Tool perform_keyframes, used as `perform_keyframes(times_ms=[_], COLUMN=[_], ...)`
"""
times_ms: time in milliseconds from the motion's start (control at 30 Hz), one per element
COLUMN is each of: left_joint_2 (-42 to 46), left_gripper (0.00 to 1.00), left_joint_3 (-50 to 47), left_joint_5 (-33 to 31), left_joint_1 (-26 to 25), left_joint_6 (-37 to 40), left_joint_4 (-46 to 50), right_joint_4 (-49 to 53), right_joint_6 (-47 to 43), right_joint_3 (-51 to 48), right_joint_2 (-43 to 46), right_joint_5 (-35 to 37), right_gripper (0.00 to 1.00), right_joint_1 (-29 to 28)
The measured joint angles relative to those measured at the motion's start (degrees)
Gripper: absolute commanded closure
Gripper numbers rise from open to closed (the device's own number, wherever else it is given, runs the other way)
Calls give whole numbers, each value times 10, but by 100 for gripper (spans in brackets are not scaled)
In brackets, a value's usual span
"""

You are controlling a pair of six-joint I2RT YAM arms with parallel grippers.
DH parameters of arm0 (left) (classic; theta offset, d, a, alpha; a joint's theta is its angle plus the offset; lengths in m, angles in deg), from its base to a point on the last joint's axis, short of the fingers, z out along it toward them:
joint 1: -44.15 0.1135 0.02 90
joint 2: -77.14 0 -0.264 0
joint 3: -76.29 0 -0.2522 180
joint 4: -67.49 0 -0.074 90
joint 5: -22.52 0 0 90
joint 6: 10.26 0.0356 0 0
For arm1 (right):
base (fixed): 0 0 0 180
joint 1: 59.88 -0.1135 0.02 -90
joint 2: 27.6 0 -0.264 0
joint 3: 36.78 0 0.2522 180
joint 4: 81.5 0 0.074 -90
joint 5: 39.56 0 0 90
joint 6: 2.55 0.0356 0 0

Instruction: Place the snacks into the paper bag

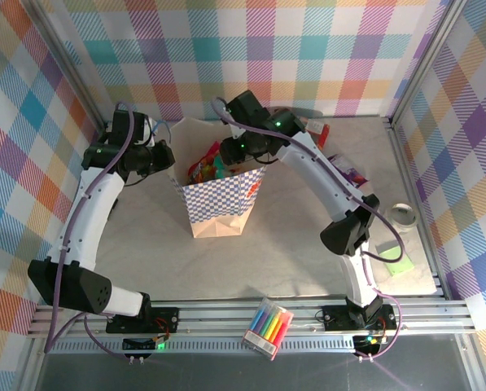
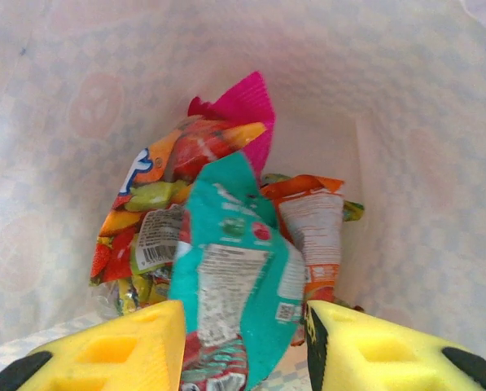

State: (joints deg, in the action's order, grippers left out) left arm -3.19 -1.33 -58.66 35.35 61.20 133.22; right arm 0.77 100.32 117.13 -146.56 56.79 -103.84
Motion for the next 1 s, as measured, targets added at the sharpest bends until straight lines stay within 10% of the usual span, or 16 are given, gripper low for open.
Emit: perform_keyframes(times_ms=[1000], left_joint_2=[8], left_gripper=[78], left_joint_3=[0], left_joint_5=[7], left_joint_1=[0], left_joint_6=[0], left_joint_4=[4], right_joint_4=[-65], right_joint_6=[2], right_joint_3=[-172], right_joint_2=[217], right_joint_5=[76], right_gripper=[52], right_joint_1=[-4])
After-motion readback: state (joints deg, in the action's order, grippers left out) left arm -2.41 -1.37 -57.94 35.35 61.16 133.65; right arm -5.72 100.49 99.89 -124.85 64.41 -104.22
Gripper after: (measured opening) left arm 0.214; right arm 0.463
